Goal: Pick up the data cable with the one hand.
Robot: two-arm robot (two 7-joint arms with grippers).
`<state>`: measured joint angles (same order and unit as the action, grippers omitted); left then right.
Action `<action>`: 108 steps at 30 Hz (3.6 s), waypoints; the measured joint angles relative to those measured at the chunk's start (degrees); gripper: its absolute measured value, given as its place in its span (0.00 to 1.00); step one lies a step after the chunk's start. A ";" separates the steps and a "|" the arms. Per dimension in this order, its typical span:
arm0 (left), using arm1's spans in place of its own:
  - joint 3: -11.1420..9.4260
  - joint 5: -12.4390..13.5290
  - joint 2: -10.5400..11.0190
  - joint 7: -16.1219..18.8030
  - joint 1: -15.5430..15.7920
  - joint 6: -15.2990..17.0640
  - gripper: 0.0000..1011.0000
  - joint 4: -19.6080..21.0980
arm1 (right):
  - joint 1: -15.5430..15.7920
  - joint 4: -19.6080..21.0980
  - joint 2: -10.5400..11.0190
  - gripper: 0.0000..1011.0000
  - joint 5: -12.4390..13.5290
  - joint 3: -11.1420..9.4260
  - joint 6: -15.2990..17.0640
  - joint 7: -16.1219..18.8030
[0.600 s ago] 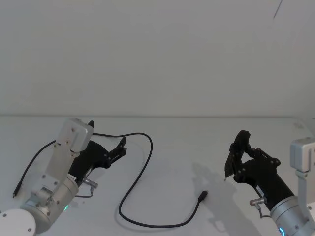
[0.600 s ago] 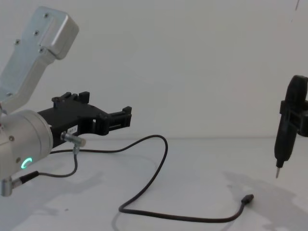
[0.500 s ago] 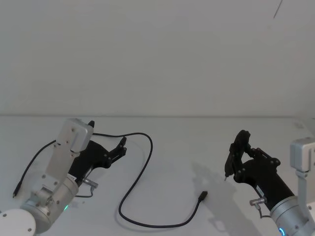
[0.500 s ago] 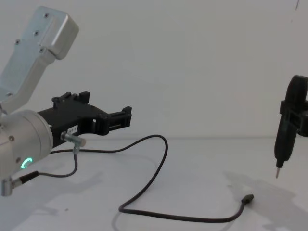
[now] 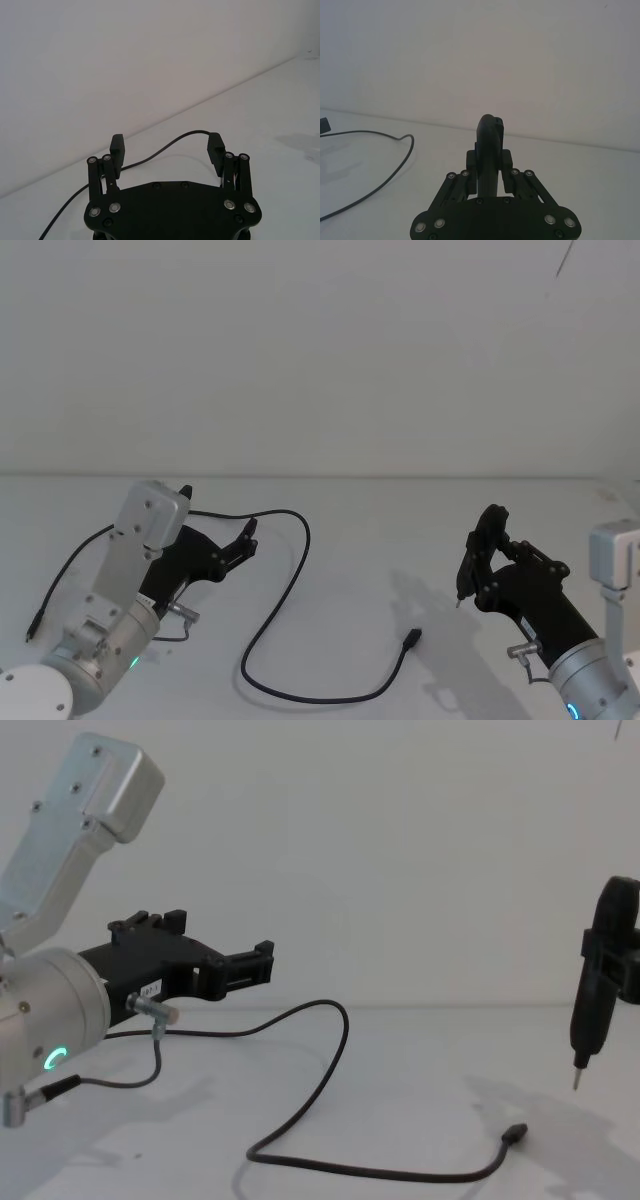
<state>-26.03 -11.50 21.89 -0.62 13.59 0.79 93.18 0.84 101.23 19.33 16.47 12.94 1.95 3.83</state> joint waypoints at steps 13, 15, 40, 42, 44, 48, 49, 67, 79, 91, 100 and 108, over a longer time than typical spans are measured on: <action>0.00 0.02 0.00 0.00 0.00 0.01 0.99 0.00 | 0.00 0.00 0.00 0.28 0.00 0.00 0.00 0.00; 0.00 0.02 0.00 0.00 0.00 0.00 0.99 0.00 | 0.00 0.00 0.00 0.28 0.00 0.00 0.00 0.00; -1.42 -2.40 2.13 -8.30 1.26 4.11 0.99 2.18 | 0.00 0.00 0.00 0.28 0.00 0.00 0.00 0.00; -1.55 -2.76 2.55 -9.24 1.31 4.84 0.99 2.74 | 0.00 0.00 0.00 0.28 0.00 0.00 0.00 0.00; -1.68 -3.23 2.99 -10.46 1.37 5.86 0.99 3.37 | 0.00 0.00 0.00 0.28 0.00 0.00 0.00 0.00; -2.06 -4.63 4.56 -13.89 1.65 9.11 0.99 5.52 | 0.00 0.00 0.00 0.28 0.00 0.00 0.00 0.00; -2.15 -4.84 4.90 -14.43 1.74 9.67 0.99 6.00 | 0.00 0.00 0.00 0.28 0.00 0.00 0.00 0.00; -6.23 -10.01 10.29 -27.68 6.65 26.66 0.99 13.55 | 0.00 0.00 0.00 0.28 0.00 0.00 0.00 0.00; -9.35 -10.72 10.03 -28.29 8.35 35.87 0.99 15.50 | 0.00 0.00 0.00 0.28 0.00 0.00 0.00 0.00; -11.41 -9.20 7.29 -25.10 8.09 38.52 0.99 14.07 | -0.01 0.00 0.00 0.28 0.00 0.00 0.00 0.00; -12.79 -7.73 5.16 -23.66 8.24 38.84 0.99 11.53 | 0.00 0.00 0.00 0.28 0.00 0.00 0.00 0.00; -14.14 -6.10 3.77 -23.30 9.07 38.43 0.99 8.82 | 0.00 0.00 0.00 0.28 0.00 0.00 0.00 0.00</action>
<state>-40.17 -17.61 25.67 -23.92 22.66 39.22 102.00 0.84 101.23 19.33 16.47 12.94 1.95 3.83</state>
